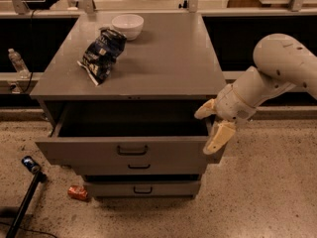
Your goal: Open top drawer
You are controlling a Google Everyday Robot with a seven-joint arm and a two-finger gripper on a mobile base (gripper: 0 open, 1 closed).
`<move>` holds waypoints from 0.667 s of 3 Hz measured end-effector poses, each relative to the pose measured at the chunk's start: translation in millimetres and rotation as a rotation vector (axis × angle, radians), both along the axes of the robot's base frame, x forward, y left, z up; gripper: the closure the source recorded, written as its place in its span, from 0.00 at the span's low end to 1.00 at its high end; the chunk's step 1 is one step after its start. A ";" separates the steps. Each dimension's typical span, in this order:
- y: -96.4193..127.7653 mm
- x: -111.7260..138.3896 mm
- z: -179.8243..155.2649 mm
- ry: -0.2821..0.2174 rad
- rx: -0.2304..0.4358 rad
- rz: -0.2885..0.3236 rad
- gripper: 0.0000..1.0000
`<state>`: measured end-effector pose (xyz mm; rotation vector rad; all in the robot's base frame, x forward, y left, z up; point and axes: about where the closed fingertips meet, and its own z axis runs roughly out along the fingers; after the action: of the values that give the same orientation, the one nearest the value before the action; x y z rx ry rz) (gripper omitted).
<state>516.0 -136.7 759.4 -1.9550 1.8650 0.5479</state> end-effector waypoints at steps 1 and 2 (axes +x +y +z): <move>5.5 1.9 8.0 0.004 0.041 0.001 0.49; 6.9 1.7 7.1 0.006 0.041 0.003 0.72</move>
Offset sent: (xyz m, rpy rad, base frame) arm 0.0017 0.0050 0.0074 0.0374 0.0038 0.0007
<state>517.7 -129.8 766.6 -1.9324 1.8399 0.5888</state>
